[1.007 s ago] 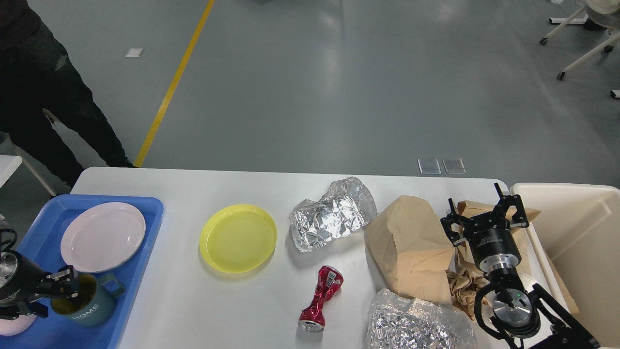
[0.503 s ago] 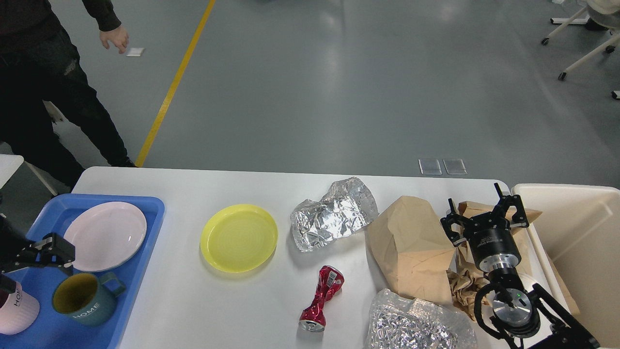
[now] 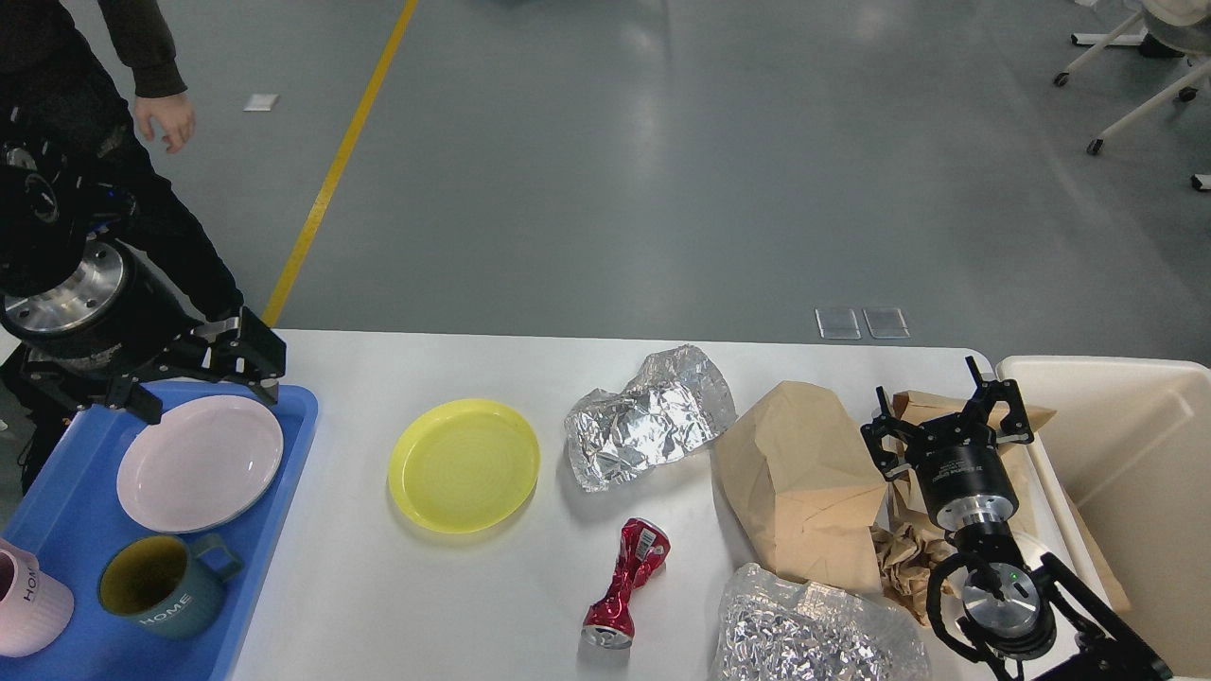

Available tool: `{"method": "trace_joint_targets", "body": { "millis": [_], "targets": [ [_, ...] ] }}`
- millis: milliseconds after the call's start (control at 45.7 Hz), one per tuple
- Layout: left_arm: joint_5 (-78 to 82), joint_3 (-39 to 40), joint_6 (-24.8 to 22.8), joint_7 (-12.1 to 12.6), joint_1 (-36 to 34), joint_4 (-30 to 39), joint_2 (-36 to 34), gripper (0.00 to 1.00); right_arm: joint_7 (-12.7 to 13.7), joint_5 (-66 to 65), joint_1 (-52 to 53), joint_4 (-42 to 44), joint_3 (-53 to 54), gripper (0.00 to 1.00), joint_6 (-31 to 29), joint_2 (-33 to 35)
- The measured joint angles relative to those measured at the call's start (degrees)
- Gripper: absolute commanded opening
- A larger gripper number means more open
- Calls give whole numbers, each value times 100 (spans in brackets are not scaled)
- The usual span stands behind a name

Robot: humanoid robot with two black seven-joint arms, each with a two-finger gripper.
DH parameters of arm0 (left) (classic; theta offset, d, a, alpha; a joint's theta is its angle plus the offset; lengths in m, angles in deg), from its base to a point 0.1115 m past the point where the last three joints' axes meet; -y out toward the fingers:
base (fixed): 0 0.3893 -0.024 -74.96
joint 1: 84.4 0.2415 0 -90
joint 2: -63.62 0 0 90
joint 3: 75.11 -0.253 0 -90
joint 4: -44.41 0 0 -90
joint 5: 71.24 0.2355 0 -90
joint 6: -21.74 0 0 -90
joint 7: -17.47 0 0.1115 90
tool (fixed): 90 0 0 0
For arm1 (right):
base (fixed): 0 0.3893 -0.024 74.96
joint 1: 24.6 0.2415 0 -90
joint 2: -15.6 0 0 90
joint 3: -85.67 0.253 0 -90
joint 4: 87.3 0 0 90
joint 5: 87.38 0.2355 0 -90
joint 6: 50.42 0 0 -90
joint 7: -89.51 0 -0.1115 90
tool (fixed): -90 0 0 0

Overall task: Tidy desktop
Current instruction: 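Release the mug and move the left gripper toward the yellow plate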

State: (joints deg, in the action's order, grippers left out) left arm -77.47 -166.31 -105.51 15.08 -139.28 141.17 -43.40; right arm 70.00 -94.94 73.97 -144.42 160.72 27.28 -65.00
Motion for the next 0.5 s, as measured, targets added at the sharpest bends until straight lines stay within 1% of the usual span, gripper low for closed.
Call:
{"method": "trace_joint_targets", "body": {
  "millis": [88,197,372,503],
  "targets": [
    [-242,-3,-22,-11,-430,236,211,96,0,0,-2,0,0,100,0,0],
    [-582,-4,-27,-21,-635,357,427,96,0,0,-3,0,0,100,0,0],
    [-758,-4,-27,-44,-546,358,501,96,0,0,-2,0,0,100,0,0],
    [-750,-3,-26,-50,-193,327,452,96,0,0,2,0,0,100,0,0]
  ]
}}
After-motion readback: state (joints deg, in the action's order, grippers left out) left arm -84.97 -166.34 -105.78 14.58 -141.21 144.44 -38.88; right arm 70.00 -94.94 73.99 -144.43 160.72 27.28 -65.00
